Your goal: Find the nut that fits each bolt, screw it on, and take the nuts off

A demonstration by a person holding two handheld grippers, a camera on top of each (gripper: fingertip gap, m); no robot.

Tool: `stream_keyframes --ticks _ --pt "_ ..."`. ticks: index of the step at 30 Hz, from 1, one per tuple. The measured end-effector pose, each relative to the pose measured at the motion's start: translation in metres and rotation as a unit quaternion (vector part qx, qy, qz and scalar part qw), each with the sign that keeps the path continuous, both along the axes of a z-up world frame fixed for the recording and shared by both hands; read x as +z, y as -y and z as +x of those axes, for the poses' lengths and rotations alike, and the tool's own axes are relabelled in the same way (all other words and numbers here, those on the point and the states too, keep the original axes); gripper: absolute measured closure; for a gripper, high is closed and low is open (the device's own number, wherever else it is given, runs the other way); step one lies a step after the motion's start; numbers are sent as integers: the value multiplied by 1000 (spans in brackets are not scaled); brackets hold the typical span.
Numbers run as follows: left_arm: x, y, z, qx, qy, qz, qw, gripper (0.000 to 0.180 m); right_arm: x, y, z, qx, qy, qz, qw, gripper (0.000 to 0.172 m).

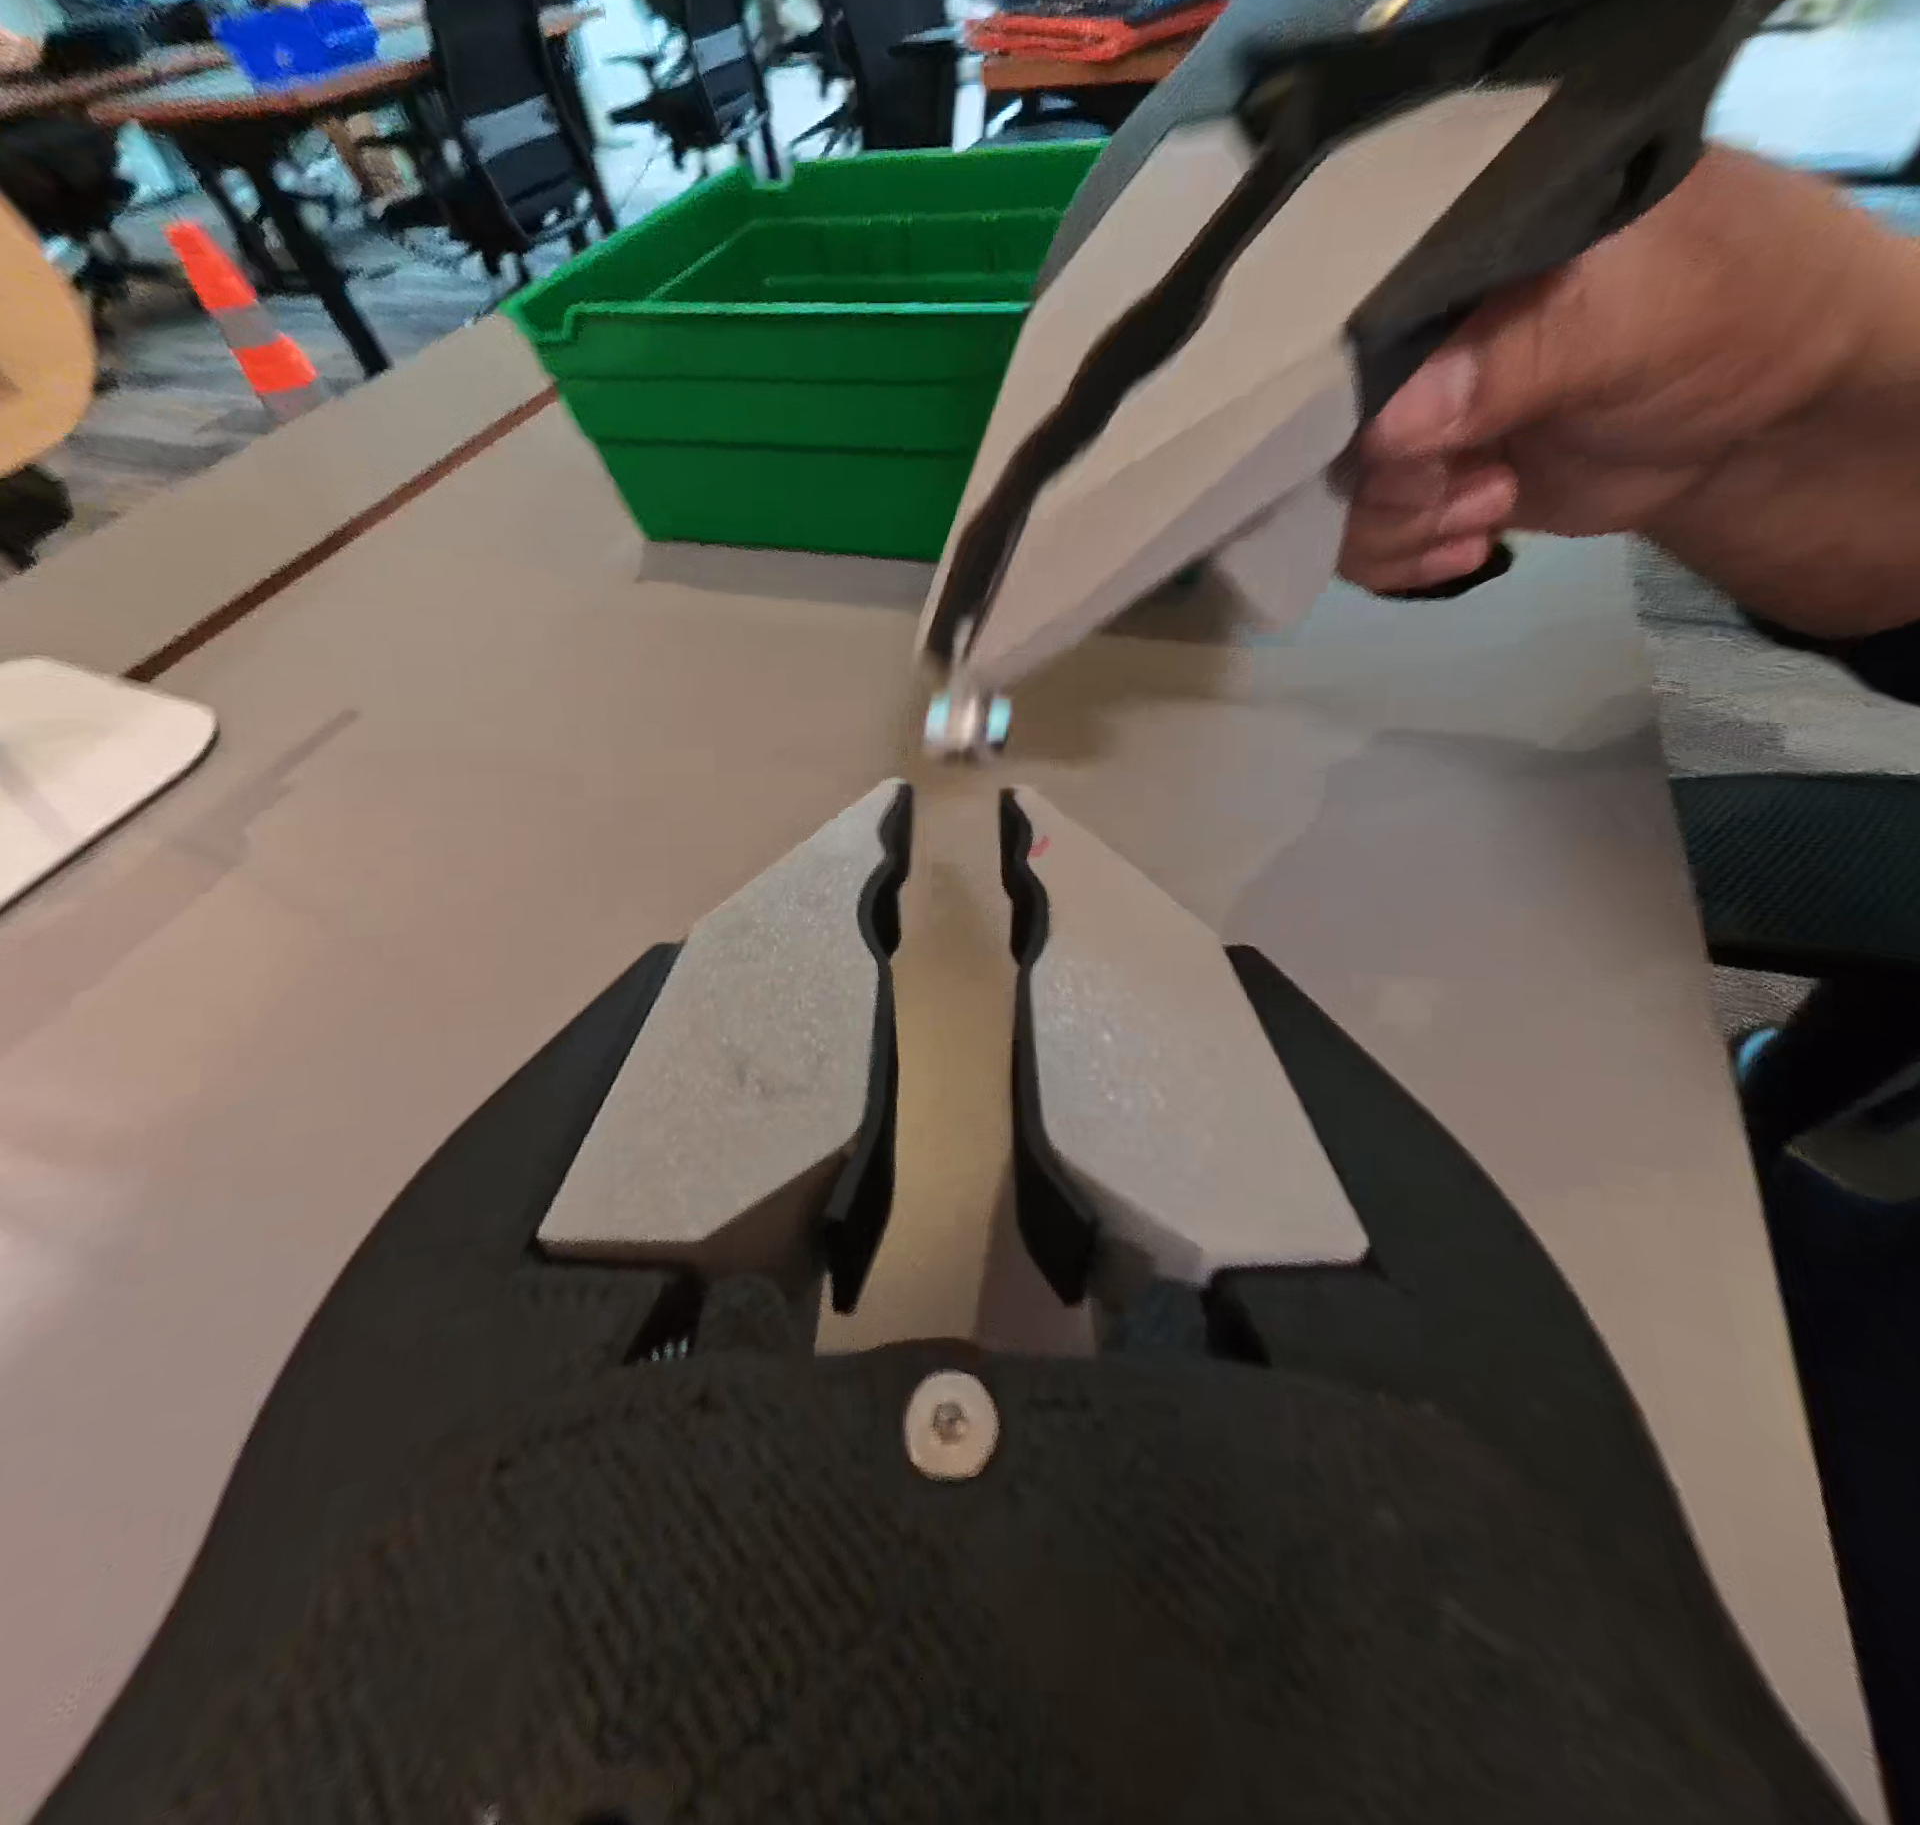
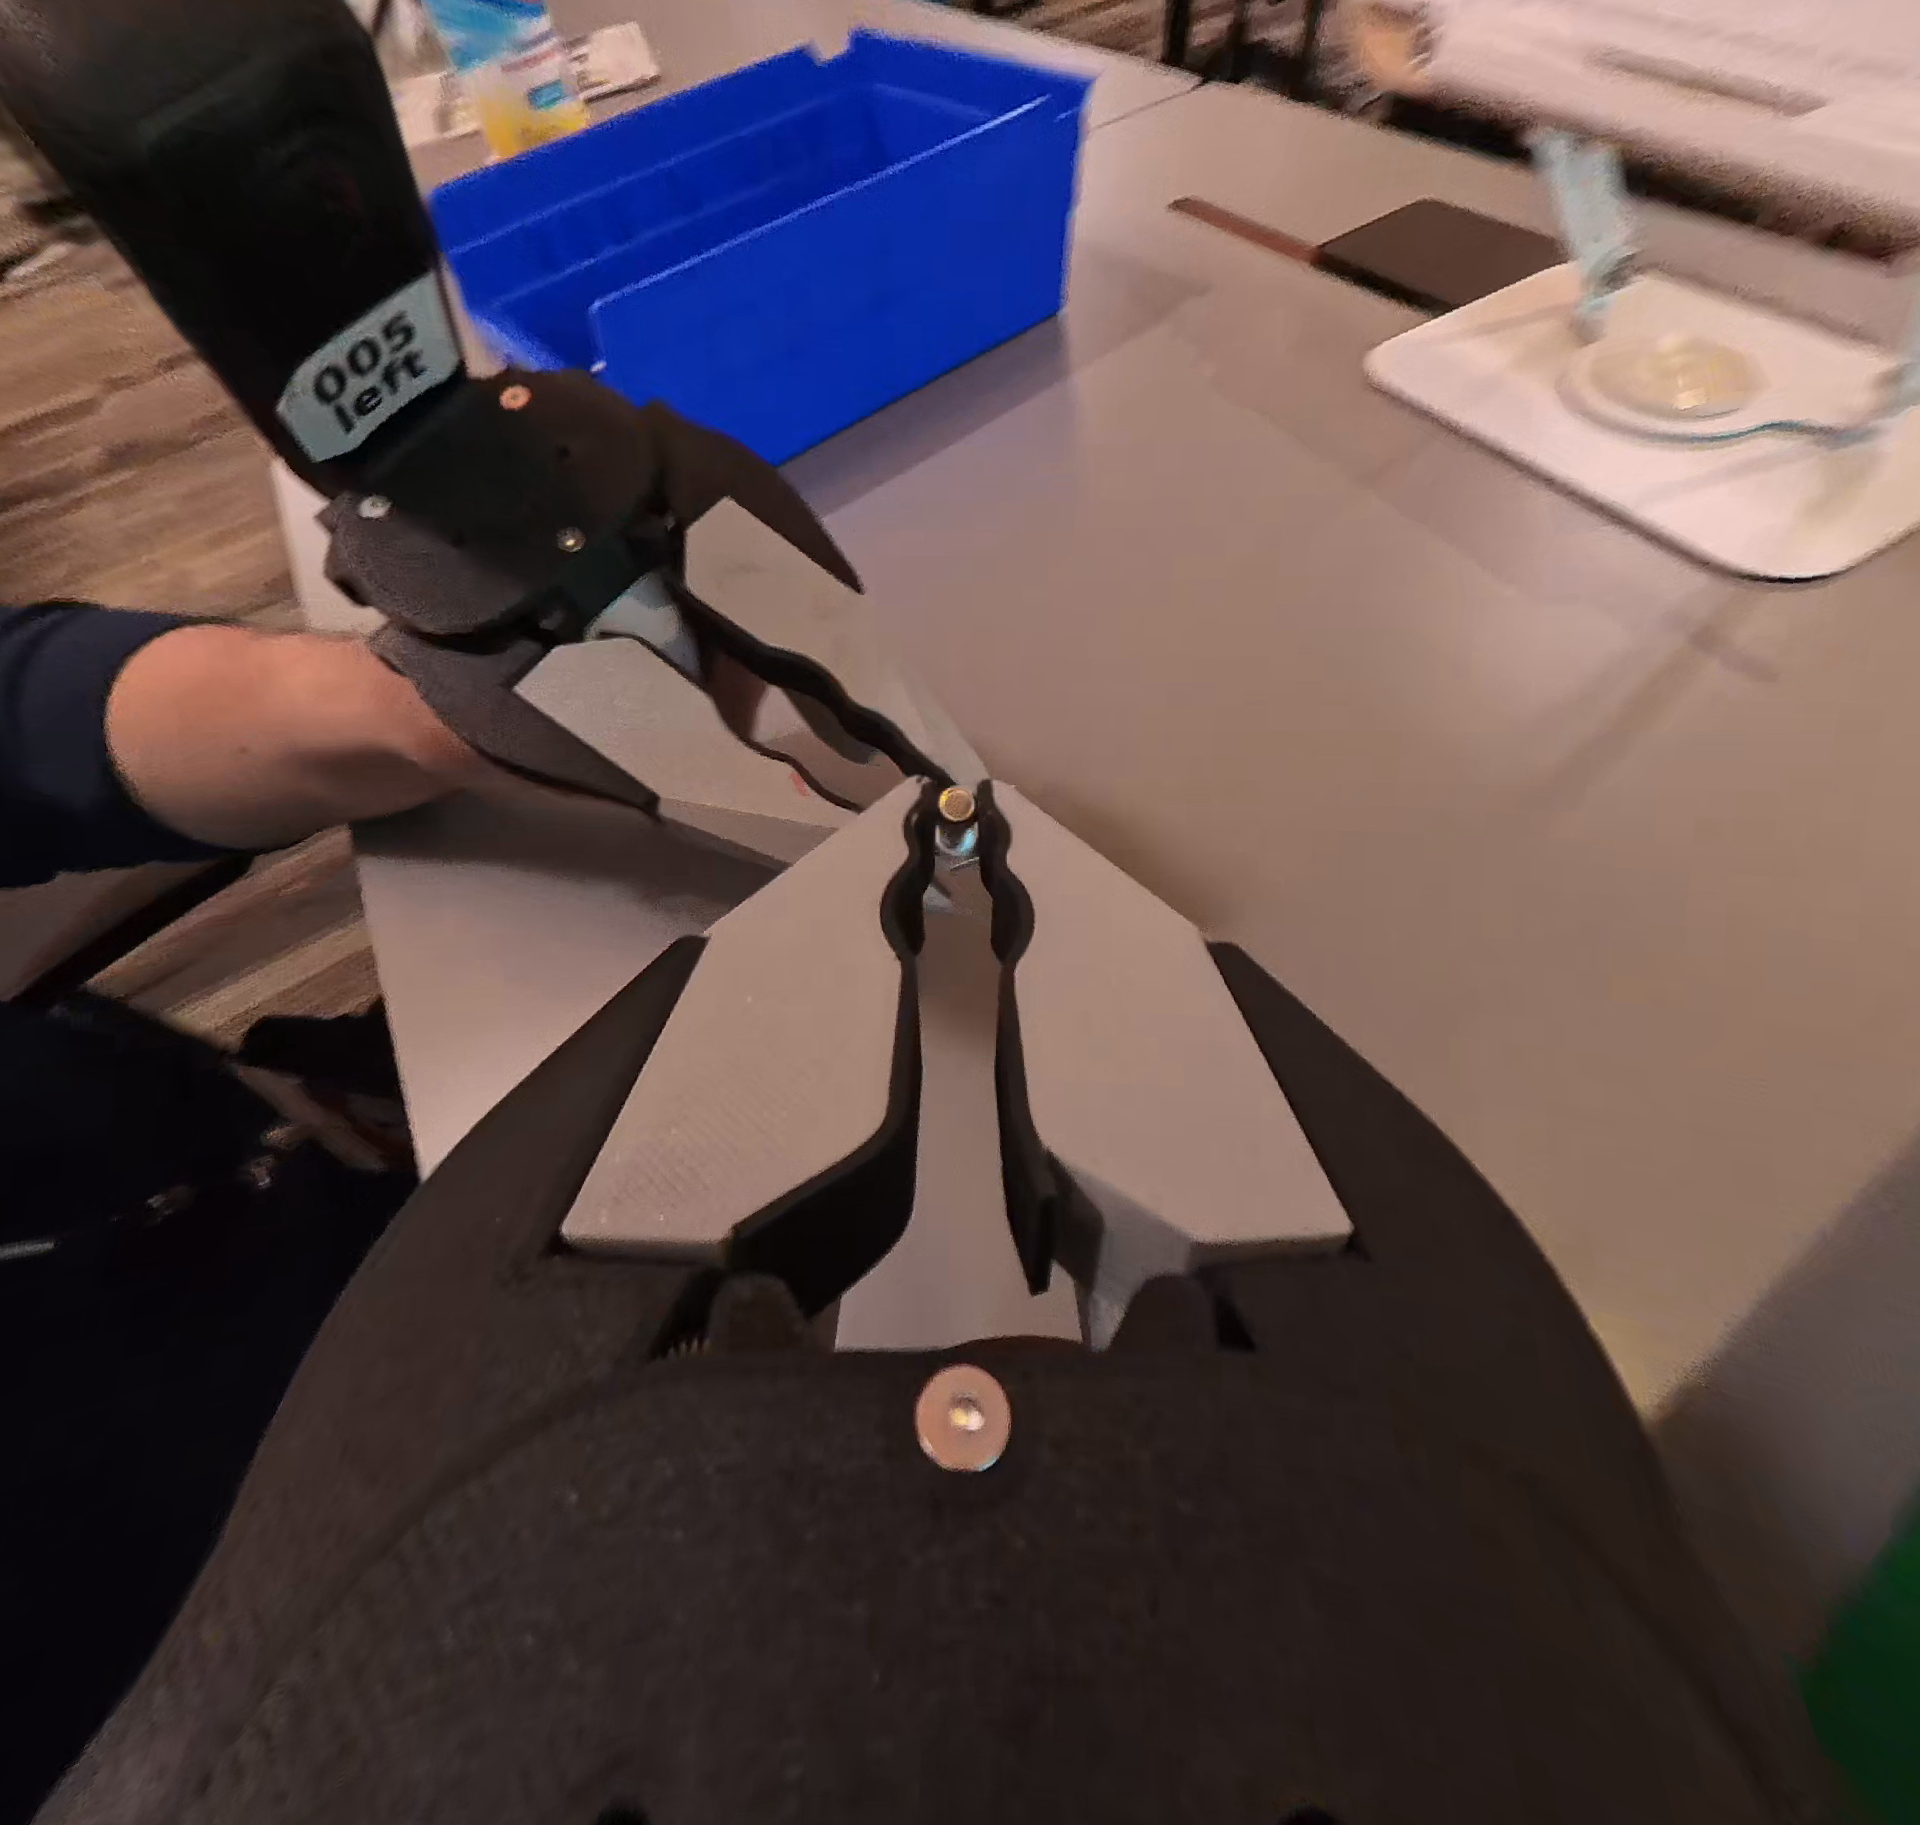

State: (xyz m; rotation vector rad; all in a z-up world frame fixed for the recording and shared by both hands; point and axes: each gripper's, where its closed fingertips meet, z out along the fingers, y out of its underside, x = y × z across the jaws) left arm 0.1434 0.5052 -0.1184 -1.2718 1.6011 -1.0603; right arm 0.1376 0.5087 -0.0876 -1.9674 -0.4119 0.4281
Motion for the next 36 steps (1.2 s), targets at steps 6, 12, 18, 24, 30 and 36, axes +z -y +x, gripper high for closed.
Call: stream_keyframes --ticks 6,12,18,24,30,36 --pt "3 -11 -5 17 2 -4 1000 147 48 52 167 -193 82 -4 978 167" --pt "-4 0 0 -6 -7 -3 1000 153 -49 108 266 -270 87 -208 936 163" --pt "-11 -2 1 -2 -18 -6 1000 154 -5 84 247 -273 96 -113 951 150" --pt "-1 -13 -8 15 -13 -27 999 151 64 42 91 -75 70 46 994 154" --pt "60 -78 -108 108 11 -29 994 148 30 -6 -12 29 66 98 993 152" --pt "81 -220 -285 315 -143 -1 938 147 3 -21 -46 93 22 92 991 153"
